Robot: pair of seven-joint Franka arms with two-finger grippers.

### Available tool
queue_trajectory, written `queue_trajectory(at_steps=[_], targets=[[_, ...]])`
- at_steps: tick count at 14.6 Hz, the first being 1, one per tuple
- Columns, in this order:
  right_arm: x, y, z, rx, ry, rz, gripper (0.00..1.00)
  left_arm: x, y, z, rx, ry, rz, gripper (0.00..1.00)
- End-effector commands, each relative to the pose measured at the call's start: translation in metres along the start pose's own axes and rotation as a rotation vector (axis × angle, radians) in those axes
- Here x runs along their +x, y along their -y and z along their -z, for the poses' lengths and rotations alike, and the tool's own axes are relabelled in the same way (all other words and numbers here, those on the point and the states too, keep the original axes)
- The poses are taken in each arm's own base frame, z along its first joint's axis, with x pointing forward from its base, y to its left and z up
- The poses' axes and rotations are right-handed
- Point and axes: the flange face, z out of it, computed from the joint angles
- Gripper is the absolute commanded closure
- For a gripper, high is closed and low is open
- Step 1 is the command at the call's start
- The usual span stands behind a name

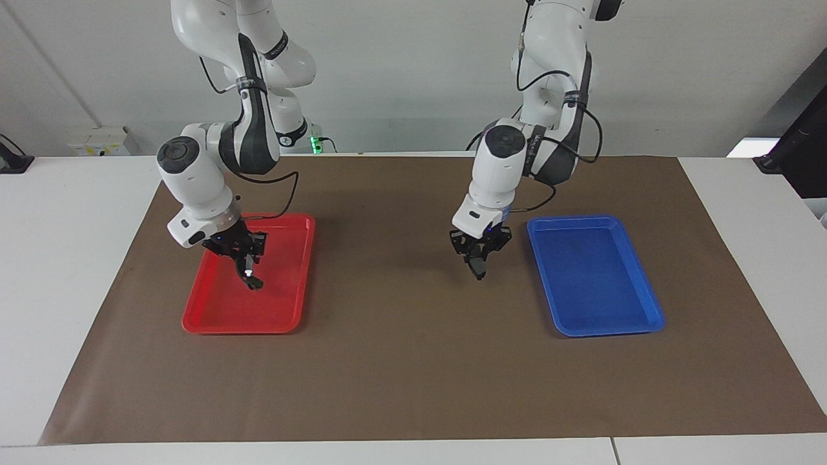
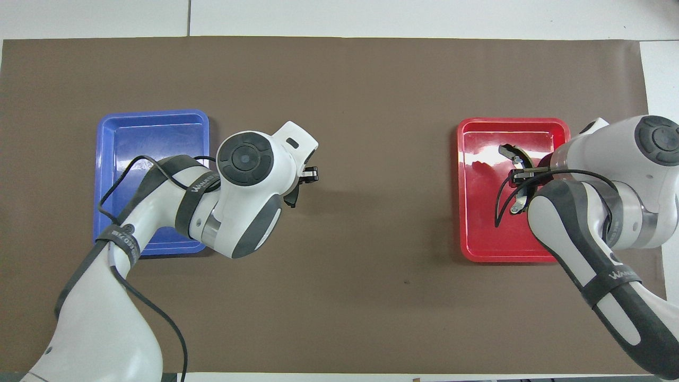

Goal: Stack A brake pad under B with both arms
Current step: 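Set the dark pad down with the left gripper while the right gripper lifts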

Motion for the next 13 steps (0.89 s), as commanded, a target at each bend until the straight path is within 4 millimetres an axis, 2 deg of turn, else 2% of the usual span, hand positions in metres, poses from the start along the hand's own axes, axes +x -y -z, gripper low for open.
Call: queue_trajectory(at_steps=[1, 2, 4, 5, 7, 8, 10, 11, 13], targets=[[0.003, 0.028, 0.007, -0.028, -0.001, 0.086, 1.0, 0.002, -0.033, -0.023, -0.007, -0.022, -0.018, 0.87], [0.004, 0.031, 0.009, -0.038, -0.004, 0.1, 1.0, -0.005, -0.045, -0.037, -0.013, -0.028, -0.037, 0.87], [0.005, 0.031, 0.009, -0.038, -0.006, 0.1, 1.0, -0.007, -0.05, -0.047, -0.036, -0.055, -0.049, 0.82], [0.005, 0.031, 0.009, -0.038, -0.007, 0.1, 1.0, -0.007, -0.05, -0.048, -0.033, -0.053, -0.051, 0.73], [0.005, 0.031, 0.01, -0.038, -0.011, 0.094, 1.0, -0.009, -0.052, -0.049, -0.031, -0.049, -0.058, 0.17], [0.005, 0.031, 0.009, -0.038, -0.009, 0.094, 1.0, -0.009, -0.05, -0.049, -0.025, -0.044, -0.058, 0.01], [0.005, 0.033, 0.011, -0.038, -0.008, 0.094, 1.0, -0.004, -0.042, -0.034, -0.022, -0.04, -0.047, 0.01], [0.007, 0.036, 0.014, -0.038, -0.009, 0.1, 1.0, -0.001, -0.032, -0.016, -0.014, -0.034, -0.036, 0.01], [0.01, 0.07, 0.024, -0.037, 0.004, 0.1, 1.0, 0.016, 0.019, 0.025, 0.007, -0.007, -0.048, 0.01]])
